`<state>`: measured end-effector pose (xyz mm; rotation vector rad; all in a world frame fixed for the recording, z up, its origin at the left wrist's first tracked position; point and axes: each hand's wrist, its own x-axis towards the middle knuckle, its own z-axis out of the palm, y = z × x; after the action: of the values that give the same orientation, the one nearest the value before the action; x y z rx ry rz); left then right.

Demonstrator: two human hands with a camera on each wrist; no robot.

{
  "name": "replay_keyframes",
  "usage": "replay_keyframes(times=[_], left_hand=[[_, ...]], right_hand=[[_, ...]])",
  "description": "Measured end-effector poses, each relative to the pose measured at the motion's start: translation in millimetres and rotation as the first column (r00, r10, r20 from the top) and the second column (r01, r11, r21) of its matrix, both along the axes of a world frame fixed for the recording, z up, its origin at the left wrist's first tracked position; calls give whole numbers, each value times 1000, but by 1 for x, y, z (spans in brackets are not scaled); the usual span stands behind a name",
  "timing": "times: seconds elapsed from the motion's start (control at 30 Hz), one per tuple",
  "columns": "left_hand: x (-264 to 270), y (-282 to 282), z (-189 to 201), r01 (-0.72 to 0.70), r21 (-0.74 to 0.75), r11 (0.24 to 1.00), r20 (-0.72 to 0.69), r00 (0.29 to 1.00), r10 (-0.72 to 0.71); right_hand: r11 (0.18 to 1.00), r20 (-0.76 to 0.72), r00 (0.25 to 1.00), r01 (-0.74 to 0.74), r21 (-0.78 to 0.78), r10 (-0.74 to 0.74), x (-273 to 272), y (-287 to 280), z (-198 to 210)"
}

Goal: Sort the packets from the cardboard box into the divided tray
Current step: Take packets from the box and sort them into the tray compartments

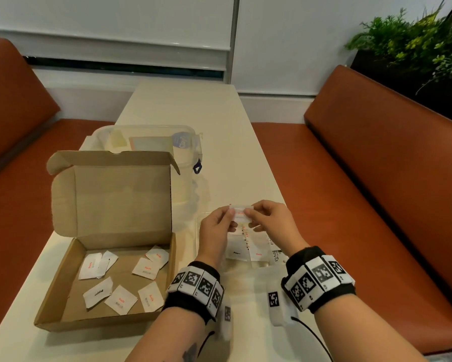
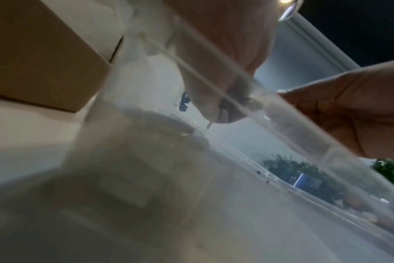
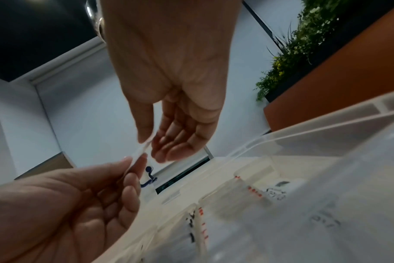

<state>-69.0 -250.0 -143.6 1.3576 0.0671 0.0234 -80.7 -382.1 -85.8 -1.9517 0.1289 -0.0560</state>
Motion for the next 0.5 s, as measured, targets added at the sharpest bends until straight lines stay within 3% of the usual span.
replay_keyframes(times=[0.07,0.23,0.37,0.5], left_hand=[[0,-1,0,-2,-24,1000,-41,999,1],[0,0,1,43,122,992,-1,999,-44],[2,2,5,-25,126,992,64,998,17],[4,3,9,-19,169,985,98,995,2]], right_hand=[[999,20,999,35,3,-35,0,0,-1],[993,82,994,78,-86,-71,6,-6,-2],[985,10,1000,29,-169,-28,3,-10,-8],[995,-40,999,-21,-99,17,-2,-11,-13]])
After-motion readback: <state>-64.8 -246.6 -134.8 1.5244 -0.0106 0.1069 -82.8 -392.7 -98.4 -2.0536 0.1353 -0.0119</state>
